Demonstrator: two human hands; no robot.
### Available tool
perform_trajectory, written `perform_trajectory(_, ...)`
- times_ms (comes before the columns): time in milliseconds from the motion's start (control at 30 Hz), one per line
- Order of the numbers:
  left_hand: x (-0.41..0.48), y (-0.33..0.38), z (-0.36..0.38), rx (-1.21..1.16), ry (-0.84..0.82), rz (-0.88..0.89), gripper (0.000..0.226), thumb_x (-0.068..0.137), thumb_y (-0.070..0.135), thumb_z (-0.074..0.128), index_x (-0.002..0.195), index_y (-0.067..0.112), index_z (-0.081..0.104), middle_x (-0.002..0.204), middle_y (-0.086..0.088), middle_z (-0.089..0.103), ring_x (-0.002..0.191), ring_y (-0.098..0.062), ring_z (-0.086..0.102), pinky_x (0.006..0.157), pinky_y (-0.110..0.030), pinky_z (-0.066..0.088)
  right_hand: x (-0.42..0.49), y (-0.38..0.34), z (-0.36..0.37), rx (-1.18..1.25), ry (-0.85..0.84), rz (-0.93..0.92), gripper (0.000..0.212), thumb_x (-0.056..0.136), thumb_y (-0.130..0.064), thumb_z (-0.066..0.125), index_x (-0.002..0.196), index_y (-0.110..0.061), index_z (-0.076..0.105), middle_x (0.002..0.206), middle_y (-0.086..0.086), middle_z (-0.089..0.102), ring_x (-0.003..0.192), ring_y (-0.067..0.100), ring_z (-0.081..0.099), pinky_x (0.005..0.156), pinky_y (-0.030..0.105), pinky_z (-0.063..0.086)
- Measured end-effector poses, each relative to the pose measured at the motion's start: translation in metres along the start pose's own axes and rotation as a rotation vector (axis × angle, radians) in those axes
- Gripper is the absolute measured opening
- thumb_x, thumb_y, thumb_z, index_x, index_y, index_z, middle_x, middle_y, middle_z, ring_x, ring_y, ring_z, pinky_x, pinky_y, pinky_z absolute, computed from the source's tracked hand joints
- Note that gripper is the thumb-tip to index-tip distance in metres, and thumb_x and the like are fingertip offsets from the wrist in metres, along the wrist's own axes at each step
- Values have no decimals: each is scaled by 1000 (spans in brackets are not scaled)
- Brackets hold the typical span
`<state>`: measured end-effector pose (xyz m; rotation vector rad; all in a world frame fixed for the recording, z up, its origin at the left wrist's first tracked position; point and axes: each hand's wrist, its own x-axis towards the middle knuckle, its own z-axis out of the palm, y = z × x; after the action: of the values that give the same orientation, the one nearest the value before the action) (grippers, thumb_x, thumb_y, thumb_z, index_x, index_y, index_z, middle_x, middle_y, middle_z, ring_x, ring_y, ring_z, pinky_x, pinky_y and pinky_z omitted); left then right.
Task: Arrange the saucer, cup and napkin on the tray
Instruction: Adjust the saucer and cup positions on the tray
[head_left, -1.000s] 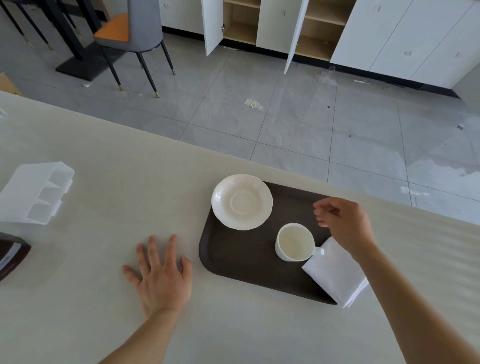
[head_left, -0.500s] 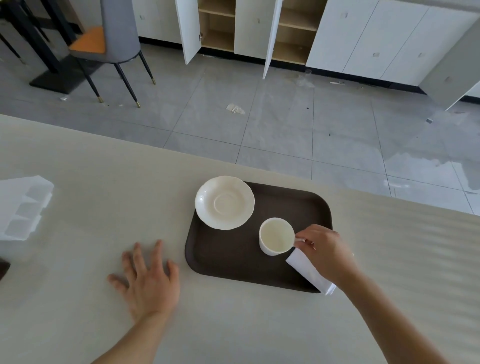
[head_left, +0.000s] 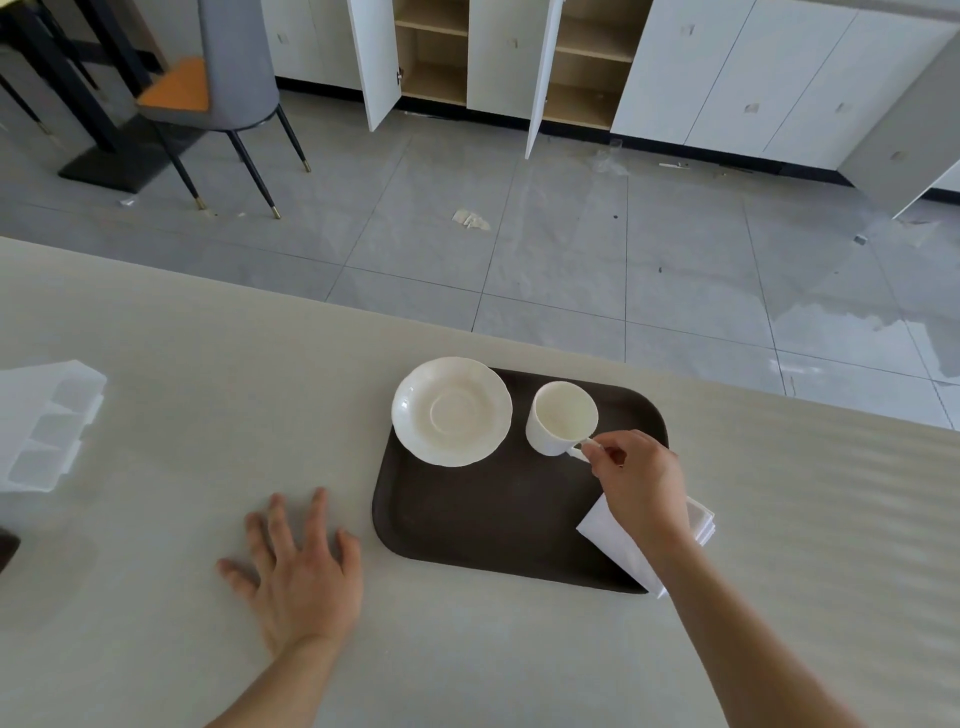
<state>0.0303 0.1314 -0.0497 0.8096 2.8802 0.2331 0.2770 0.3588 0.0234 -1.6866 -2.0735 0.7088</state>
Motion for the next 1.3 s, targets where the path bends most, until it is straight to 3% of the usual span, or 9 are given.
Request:
perform_trajectory(200,-1,2,-3,-3,4,7,61,87,46,29,145,34,39,158,-12,27,147,-35,14,113,-66,3,-5,-11,12,40,56,67,20,91,-31,69,75,-19,74,74,-7,66,67,10,57,55,21,40)
perform_trajectory(367,-1,1,-2,7,-13,3,56,91,43,37,147,35,36,159,-11,24,148,-34,12,113,-67,5,-11,-20,19,49,105,89,19,89,-30,71,76,-16,73,75,-4,66,67,11,56,57,16,38)
perform_trajectory(533,-1,1,-3,3,-16,-3,56,92,40,46,147,35,37,159,-10,24,148,-34,11,114,-66,3,-18,-27,27,62,127,117,20,88,-34,71,77,-17,71,73,-5,64,68,14,57,65,32,50)
perform_trajectory(700,-1,3,-4,-5,-15,-2,56,92,39,47,147,35,36,160,-10,23,149,-34,10,114,-66,2,-26,-33,36,110,161,165,23,88,-35,71,72,-19,66,73,-6,63,67,12,55,57,25,40)
perform_trajectory(900,0,2,-3,0,-12,4,56,91,40,46,146,34,37,159,-11,24,148,-35,11,114,-67,2,-31,-39,44,184,237,219,25,88,-33,71,70,-16,65,74,-5,63,69,15,57,62,32,46)
perform_trajectory(1100,0,1,-3,-10,2,11,56,90,38,50,145,33,39,158,-12,26,148,-36,12,114,-67,3,-26,-46,50,209,227,280,24,87,-36,70,72,-19,64,75,-7,62,69,10,56,57,18,36)
perform_trajectory(1300,0,2,-3,-33,13,19,57,89,35,55,144,31,42,157,-15,29,147,-38,15,113,-68,2,-31,-47,52,223,251,294,25,87,-37,71,70,-20,63,73,-7,63,68,9,57,56,16,35)
